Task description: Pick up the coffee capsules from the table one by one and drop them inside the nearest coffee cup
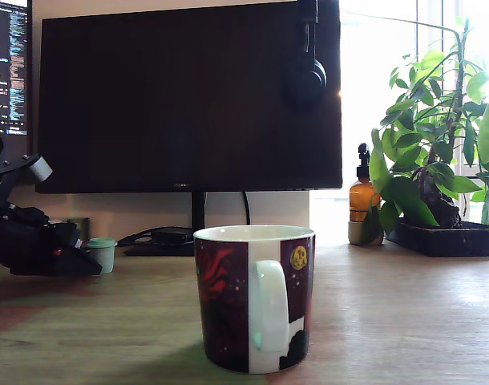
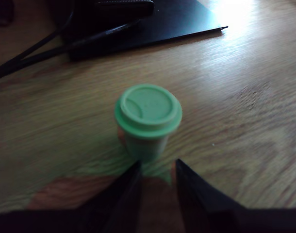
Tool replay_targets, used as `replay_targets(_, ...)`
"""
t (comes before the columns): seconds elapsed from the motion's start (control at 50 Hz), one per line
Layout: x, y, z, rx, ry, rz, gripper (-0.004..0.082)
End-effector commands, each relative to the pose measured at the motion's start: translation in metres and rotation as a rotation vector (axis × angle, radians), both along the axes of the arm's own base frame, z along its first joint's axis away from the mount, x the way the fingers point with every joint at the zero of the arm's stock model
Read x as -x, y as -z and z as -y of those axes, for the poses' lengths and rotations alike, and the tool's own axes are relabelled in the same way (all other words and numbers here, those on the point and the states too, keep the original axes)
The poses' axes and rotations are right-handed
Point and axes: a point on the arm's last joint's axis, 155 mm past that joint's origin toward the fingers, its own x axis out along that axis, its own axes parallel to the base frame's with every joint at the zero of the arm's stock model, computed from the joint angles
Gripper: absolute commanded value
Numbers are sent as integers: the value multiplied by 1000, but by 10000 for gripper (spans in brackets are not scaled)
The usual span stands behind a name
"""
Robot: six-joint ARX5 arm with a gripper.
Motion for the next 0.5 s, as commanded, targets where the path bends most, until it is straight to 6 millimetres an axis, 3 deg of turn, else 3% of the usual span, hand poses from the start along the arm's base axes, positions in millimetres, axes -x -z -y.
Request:
replay_targets(0.0, -3, -6, -1, 4, -10, 13, 166)
replay_targets(0.24, -3, -7, -1, 4, -9, 13, 183)
replay_targets(0.3, -3, -7, 0, 6, -5, 14, 267)
replay_targets(0.42, 0, -9, 1, 12, 4, 14, 512)
replay_targets(0.48, 2, -9, 1, 11, 3, 13, 550)
